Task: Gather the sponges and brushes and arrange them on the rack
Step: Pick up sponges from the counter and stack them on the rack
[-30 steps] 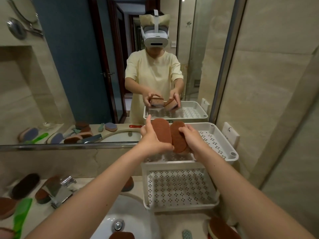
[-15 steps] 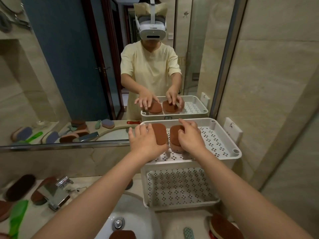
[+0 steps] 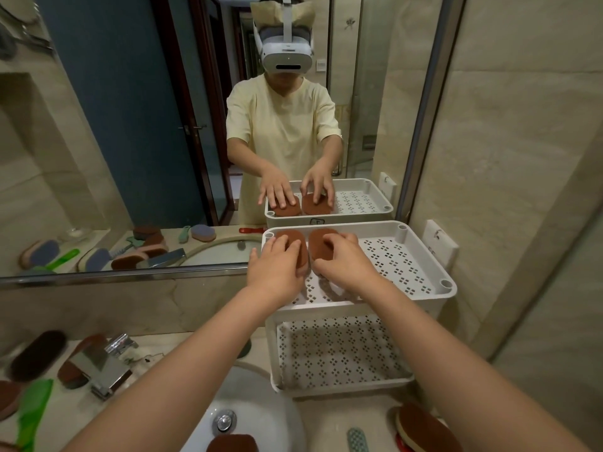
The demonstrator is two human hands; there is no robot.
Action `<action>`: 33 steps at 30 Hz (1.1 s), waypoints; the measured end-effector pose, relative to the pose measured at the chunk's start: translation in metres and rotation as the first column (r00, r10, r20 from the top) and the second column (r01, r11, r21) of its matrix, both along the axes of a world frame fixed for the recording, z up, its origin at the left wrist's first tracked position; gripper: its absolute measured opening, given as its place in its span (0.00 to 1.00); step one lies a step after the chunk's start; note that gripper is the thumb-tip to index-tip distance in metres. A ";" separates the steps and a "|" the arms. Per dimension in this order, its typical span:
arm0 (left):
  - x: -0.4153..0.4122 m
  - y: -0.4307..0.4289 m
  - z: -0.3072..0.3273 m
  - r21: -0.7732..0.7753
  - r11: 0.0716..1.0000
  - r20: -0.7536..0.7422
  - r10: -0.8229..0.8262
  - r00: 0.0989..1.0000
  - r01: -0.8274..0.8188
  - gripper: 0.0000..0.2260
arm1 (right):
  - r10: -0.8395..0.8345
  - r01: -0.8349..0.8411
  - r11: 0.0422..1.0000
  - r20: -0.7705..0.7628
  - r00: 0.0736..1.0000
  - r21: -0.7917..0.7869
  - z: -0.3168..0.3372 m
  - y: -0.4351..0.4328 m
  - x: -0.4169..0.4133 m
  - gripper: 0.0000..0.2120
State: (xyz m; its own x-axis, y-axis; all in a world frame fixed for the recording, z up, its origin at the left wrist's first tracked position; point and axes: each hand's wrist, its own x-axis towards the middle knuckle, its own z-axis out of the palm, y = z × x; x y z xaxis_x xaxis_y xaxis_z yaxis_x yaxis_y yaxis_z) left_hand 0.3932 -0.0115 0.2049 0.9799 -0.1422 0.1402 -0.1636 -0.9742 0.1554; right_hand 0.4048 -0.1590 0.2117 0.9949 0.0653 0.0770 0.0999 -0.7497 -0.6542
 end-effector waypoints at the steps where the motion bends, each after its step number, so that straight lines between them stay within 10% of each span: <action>1: 0.001 0.001 0.000 -0.010 1.000 -0.001 -0.001 1.000 0.001 0.28 | 0.009 -0.009 1.000 -0.001 1.000 0.004 0.000 0.001 0.002 0.30; 13: -0.007 0.000 0.007 -0.143 0.989 0.029 -0.020 0.999 0.024 0.29 | 0.051 -0.058 0.996 0.097 0.994 0.072 -0.001 -0.005 -0.006 0.33; 18: -0.045 -0.018 0.013 -0.615 0.751 0.301 -0.058 0.952 0.240 0.20 | -0.102 0.009 0.961 0.326 0.940 0.276 0.002 -0.019 -0.041 0.20; 25: -0.097 -0.057 -0.008 -0.640 0.530 0.536 -0.211 0.818 0.556 0.14 | -0.332 0.081 0.885 0.499 0.801 0.458 -0.012 -0.053 -0.108 0.17; 33: -0.134 -0.097 -0.083 -0.738 0.554 0.164 -0.406 0.899 0.385 0.14 | -0.457 0.321 0.853 0.292 0.840 0.412 -0.083 -0.108 -0.162 0.17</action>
State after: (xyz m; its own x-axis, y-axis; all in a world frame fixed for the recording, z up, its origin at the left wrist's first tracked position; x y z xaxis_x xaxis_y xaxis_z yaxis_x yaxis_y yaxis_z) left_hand 0.2597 -0.1081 0.1221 0.8552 -0.3750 0.3578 -0.4902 -0.3607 0.7935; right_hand 0.2423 -0.2667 0.1285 0.8231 -0.4184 0.3839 0.1296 -0.5198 -0.8444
